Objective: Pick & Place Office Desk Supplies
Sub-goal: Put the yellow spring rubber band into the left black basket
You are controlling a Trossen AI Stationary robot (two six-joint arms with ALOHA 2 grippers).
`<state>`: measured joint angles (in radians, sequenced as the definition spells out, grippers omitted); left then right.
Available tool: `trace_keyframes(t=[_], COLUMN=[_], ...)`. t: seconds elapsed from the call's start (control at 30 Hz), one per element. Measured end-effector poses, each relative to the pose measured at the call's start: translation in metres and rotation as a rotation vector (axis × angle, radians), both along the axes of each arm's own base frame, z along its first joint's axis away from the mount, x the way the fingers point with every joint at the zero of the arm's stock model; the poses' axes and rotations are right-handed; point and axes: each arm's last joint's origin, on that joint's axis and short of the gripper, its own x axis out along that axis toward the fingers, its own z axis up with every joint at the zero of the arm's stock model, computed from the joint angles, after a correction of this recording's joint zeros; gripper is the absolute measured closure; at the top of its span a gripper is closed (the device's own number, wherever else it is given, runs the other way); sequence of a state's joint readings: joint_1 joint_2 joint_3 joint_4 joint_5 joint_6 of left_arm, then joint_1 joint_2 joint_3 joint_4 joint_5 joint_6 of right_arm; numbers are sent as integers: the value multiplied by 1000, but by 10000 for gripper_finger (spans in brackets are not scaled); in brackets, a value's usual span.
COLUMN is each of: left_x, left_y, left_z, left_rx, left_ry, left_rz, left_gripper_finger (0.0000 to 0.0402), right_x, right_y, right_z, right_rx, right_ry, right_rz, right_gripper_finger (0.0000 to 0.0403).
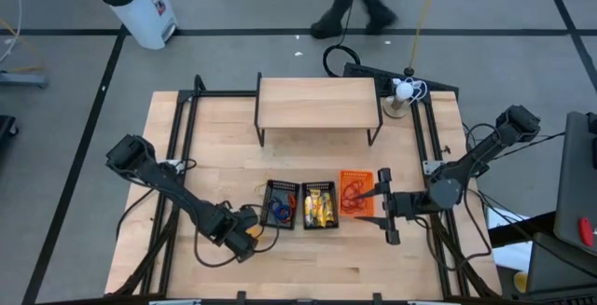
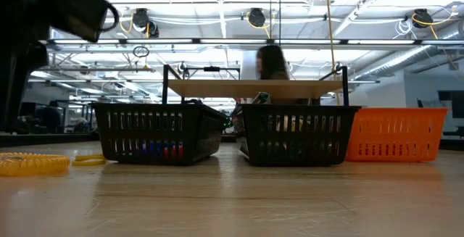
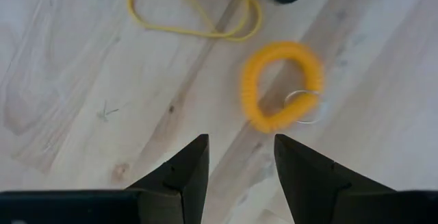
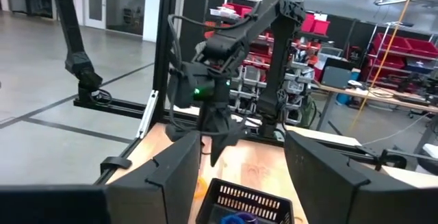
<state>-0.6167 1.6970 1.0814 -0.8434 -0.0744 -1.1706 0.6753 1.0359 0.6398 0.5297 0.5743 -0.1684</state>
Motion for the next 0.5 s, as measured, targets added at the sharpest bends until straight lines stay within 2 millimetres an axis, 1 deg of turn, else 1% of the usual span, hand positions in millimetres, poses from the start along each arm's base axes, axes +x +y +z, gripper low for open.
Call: trace_keyframes(t=[0.27,0.5], left_x=[8,7], left_y=[4,10], left_z=[-14,-21], left_rx=[-55,-68], left_ry=[-107,-91], left_rz=[19,43], left_gripper_finger=[236,236], right_x=[0,0], right_y=[1,1], right_z=[0,-1], right_rx=[23,20], right_ry=[6,10], right_rz=[4,4], right_gripper_finger=[202,202])
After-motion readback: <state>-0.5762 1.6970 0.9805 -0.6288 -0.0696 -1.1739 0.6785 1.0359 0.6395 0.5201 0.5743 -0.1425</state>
